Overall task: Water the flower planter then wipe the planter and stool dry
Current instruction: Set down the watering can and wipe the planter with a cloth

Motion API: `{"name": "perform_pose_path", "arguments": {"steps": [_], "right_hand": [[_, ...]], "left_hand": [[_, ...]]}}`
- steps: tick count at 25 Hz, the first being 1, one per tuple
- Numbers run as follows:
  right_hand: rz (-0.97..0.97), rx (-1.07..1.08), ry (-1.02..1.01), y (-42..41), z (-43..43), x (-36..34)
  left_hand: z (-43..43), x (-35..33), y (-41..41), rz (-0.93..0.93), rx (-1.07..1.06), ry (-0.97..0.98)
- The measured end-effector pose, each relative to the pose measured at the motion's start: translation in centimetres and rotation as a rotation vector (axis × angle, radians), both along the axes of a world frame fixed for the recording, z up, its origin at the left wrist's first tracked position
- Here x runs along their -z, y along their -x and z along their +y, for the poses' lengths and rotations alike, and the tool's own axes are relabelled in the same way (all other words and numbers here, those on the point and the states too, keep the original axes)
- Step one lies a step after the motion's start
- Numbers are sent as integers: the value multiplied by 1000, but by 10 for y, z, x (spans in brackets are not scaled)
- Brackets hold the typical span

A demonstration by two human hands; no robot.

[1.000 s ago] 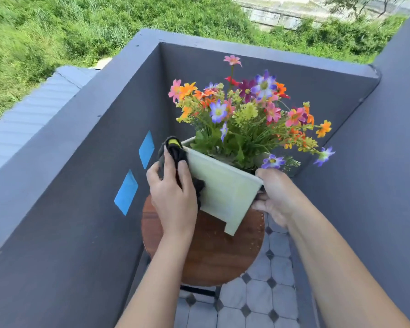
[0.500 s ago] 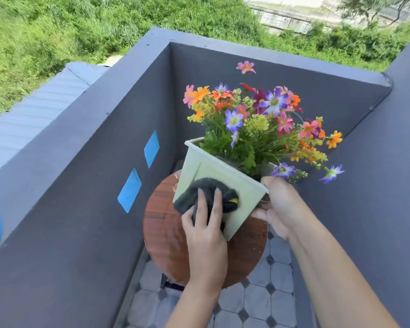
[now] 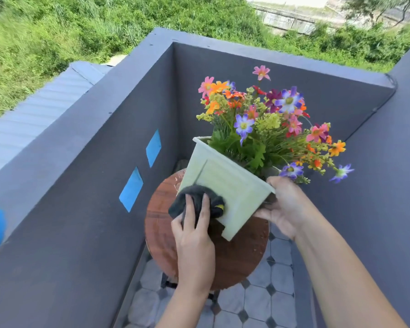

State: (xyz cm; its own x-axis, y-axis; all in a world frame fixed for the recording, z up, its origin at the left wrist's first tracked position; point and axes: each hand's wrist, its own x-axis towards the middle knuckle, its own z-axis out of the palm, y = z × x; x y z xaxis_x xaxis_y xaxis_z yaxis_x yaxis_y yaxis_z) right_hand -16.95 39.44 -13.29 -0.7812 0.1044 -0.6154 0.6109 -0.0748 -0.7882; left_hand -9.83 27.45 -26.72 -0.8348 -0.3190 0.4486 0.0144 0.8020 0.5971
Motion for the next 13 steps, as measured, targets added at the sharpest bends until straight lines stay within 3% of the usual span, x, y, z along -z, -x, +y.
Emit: {"name": "perform_pose_path", "arguments": {"steps": [6, 13], "right_hand": [[9, 17, 12, -1, 0, 1], [19, -5, 25, -4, 1, 2]], "left_hand": [[0, -36, 2, 63, 80, -140], [2, -18, -22, 53, 453, 266]]}}
